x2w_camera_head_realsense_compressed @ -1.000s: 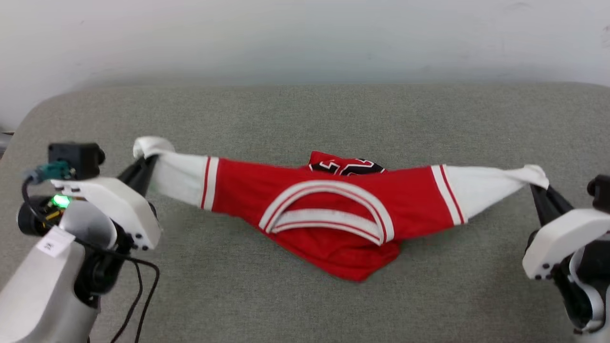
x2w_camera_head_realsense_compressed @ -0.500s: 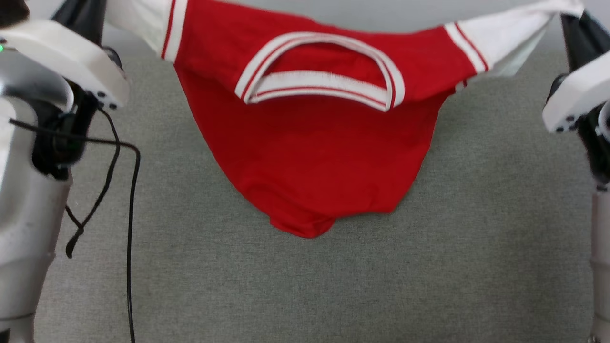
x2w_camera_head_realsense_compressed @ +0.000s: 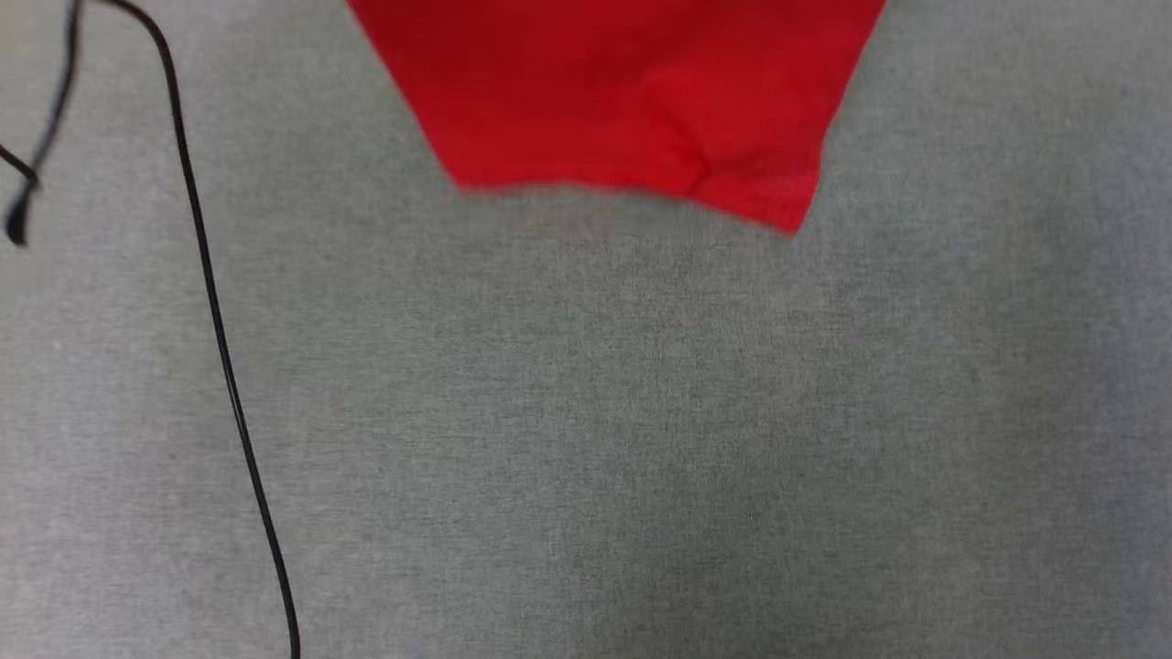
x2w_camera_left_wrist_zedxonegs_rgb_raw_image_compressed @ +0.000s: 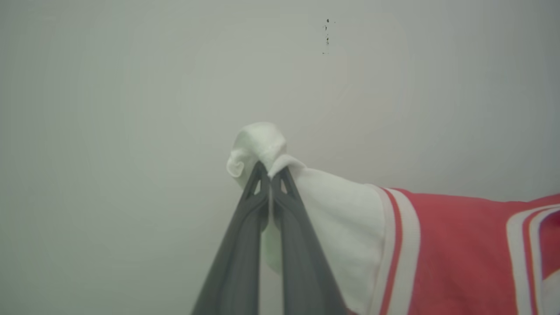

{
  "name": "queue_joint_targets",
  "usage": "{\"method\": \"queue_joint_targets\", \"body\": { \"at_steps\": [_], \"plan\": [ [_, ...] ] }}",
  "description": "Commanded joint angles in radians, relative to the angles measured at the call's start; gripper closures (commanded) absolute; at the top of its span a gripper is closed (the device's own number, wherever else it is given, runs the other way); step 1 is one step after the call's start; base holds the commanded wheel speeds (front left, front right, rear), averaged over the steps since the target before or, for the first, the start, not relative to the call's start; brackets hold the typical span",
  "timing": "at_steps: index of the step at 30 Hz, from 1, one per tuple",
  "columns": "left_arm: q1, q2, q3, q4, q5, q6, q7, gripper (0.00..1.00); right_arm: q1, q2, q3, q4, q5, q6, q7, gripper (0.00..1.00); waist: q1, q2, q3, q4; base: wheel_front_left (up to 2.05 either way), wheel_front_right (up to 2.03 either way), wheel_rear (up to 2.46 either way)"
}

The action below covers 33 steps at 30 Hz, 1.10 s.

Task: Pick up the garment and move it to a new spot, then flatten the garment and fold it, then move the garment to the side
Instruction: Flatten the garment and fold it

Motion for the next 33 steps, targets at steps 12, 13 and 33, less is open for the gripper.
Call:
{"method": "queue_joint_targets", "body": {
  "at_steps": [12, 13, 33],
  "plan": [
    [-0.180, -0.001, 0.003, 0.242, -0.015, -0.060, -0.087, 1.00, -0.250, 0.053, 0.028, 0.252, -0.030, -0.001, -0.083, 1.00, -0.0001, 0.0000, 0.174, -0.035, 0.00, 0.00, 0.00],
    [-0.178, -0.004, 0.002, 0.265, -0.019, -0.063, -0.099, 1.00, -0.252, 0.060, 0.032, 0.278, -0.031, -0.001, -0.092, 1.00, -0.0001, 0.0000, 0.182, -0.037, 0.00, 0.00, 0.00],
    [0.148, -0.084, -0.109, 0.462, -0.229, -0.086, -0.226, 1.00, 0.055, 0.113, 0.079, 0.659, 0.109, -0.001, -0.267, 1.00, -0.0001, 0.0000, 0.121, 0.000, 0.00, 0.00, 0.00]
  ]
}}
